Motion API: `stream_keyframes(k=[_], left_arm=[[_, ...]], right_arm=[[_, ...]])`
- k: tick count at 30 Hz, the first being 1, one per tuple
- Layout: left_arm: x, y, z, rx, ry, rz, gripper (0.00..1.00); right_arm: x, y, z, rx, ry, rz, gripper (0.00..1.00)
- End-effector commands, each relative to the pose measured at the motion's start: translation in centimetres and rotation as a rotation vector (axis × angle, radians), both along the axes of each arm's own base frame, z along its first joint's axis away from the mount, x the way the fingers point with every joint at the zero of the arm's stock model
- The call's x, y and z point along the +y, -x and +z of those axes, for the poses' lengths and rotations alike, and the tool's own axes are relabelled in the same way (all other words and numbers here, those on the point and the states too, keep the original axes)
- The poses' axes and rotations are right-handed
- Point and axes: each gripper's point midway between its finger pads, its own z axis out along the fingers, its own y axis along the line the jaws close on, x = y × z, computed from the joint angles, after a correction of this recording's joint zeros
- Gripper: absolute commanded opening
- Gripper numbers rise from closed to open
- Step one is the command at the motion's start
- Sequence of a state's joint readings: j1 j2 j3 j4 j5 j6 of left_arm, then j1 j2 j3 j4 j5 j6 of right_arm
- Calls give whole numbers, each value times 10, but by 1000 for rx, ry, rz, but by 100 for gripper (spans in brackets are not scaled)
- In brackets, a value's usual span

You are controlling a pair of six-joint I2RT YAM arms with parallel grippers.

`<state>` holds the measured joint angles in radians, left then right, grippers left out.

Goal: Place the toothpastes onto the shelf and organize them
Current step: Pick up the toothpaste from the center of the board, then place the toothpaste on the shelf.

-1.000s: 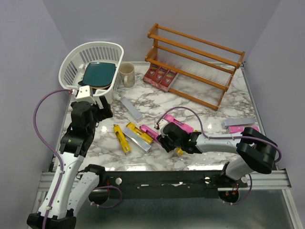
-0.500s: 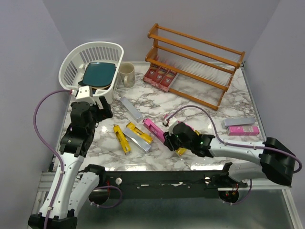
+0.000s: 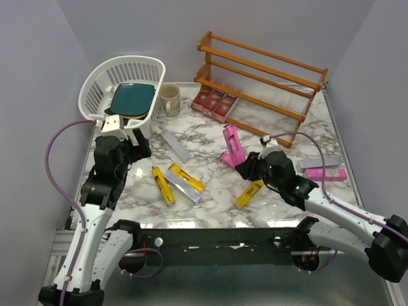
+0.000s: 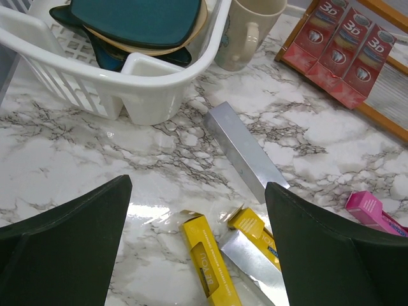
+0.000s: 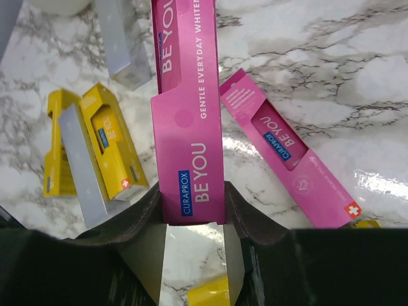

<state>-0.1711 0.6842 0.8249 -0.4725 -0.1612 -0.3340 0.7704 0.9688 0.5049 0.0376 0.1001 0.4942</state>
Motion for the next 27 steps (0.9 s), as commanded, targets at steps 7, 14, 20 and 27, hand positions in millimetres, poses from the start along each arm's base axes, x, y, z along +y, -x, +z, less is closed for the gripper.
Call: stream_keyframes(k=[7, 14, 20, 27], left_arm=[[-4, 2, 2, -25, 28, -25, 99], [-9, 3, 3, -33, 42, -45, 99], [-10, 5, 1, -37, 46, -56, 99], [-13, 7, 1, -41, 52, -67, 99]], right_arm=[[-2, -29, 22, 137, -341, -45, 31], [0, -55, 52, 118, -471, -112, 32], [-12, -82, 70, 86, -566, -216, 32], [-28, -94, 61, 153, -651, -295, 33]])
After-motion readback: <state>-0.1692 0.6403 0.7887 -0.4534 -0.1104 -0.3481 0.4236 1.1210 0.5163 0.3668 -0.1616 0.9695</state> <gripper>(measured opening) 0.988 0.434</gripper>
